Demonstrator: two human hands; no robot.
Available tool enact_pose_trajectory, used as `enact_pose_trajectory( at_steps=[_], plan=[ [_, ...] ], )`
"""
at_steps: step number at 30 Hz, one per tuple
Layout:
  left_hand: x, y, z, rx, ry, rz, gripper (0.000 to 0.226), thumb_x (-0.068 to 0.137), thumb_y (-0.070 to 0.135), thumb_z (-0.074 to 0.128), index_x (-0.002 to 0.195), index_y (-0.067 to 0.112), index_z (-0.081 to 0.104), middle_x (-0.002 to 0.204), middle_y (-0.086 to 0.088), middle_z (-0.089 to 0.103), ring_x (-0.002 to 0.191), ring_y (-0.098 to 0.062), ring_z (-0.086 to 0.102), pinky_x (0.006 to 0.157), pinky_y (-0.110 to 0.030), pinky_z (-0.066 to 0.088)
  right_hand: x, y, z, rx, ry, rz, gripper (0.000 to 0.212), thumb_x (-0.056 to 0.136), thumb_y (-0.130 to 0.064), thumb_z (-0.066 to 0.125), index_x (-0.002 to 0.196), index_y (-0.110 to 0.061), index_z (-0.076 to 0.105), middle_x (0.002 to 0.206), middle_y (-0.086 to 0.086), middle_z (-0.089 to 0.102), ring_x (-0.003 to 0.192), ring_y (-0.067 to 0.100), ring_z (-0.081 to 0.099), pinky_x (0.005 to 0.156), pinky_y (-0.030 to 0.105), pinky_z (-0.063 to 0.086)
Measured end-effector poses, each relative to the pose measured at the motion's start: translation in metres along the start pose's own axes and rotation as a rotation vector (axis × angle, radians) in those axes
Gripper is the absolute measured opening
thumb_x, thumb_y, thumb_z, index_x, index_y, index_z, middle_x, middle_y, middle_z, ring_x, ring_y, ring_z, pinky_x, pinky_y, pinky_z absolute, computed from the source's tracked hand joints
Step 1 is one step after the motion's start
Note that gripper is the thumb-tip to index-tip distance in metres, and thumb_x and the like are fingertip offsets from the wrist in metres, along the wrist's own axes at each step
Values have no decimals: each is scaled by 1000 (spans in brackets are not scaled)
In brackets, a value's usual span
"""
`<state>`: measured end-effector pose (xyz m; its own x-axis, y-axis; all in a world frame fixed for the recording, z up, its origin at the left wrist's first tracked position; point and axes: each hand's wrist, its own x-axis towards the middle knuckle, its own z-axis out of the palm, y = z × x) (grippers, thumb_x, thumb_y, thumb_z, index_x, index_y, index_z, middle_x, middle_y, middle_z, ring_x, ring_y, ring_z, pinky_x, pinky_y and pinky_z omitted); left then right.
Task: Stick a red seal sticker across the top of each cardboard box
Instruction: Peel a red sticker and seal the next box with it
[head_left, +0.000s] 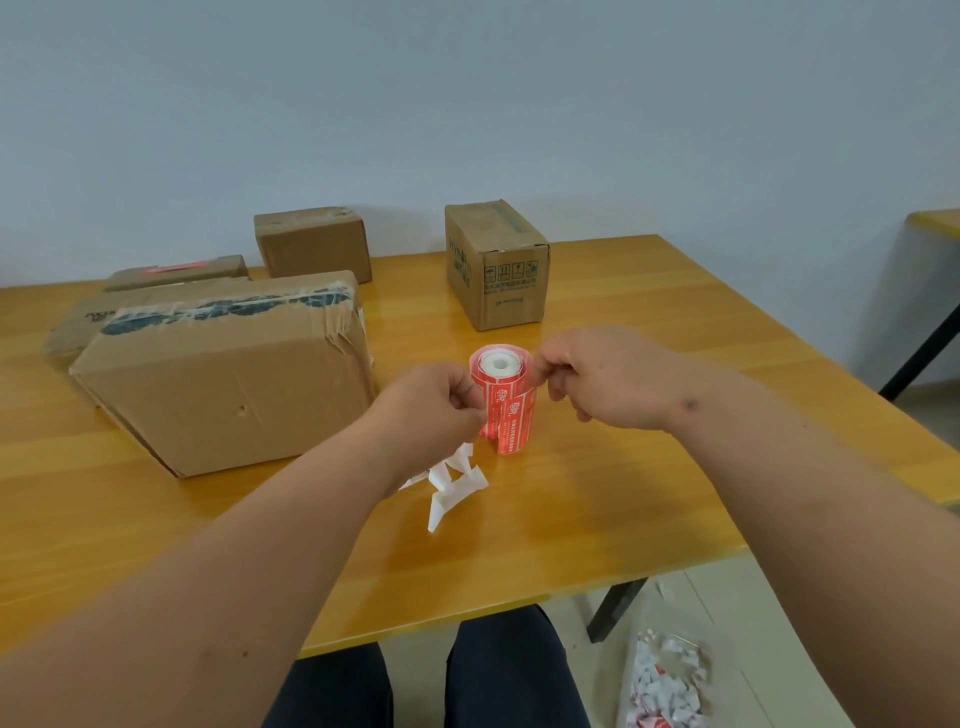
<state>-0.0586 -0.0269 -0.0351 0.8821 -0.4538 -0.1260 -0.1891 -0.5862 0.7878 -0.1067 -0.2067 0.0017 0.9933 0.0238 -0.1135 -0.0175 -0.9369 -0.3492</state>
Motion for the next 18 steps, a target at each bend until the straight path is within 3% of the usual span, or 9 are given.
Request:
enact_pose_trajectory(
  at_steps=[2, 4, 7, 10, 14, 18],
  plan=[
    [2, 1, 3, 53, 24, 26, 3, 94, 18, 59, 91, 19, 58, 79, -4, 72, 79, -19, 71, 69, -33, 56, 2, 1, 3, -48, 22, -42, 14, 96, -28, 54, 108, -24, 60, 85, -11, 57, 67, 1, 47, 55, 19, 32],
    [4, 2, 6, 113, 58, 48, 5, 96, 21, 55, 92, 20, 56, 75, -3, 72, 70, -16, 70, 67, -32, 57, 3, 2, 7, -95, 35, -71, 18, 93, -40, 58, 105, -27, 58, 75, -16, 48, 66, 1, 44, 54, 20, 28],
    [7, 4, 10, 182, 68, 46, 9, 96, 22, 56, 87, 24, 57, 72, 0, 69, 62, -11, 67, 55, -24, 50, 5, 3, 13, -145, 84, -98, 14, 93, -30, 59, 105, -23, 62, 71, -15, 45, 69, 8, 46, 54, 21, 31],
    [7, 6, 13, 225, 53, 54, 5, 93, 30, 60, 97, 27, 61, 77, 2, 66, 66, -13, 66, 57, -26, 52, 9, 2, 17, -186, 113, -75, 9, 92, -19, 57, 99, -19, 62, 84, -6, 55, 82, 18, 52, 62, 28, 36],
    [7, 8, 16, 280, 43, 97, 11, 90, 41, 61, 96, 32, 62, 65, 7, 59, 54, -8, 56, 50, -22, 41, 12, -2, 19, -161, 113, -91, 8, 92, -19, 56, 94, -22, 63, 102, 1, 50, 90, 22, 54, 70, 31, 42],
    [10, 9, 14, 270, 79, 118, 15, 93, 36, 60, 93, 24, 68, 61, 5, 54, 48, -7, 43, 47, -22, 33, 13, -7, 16, -96, 109, -113, 9, 92, -20, 59, 97, -21, 66, 109, 2, 46, 92, 22, 54, 72, 30, 43]
  ],
)
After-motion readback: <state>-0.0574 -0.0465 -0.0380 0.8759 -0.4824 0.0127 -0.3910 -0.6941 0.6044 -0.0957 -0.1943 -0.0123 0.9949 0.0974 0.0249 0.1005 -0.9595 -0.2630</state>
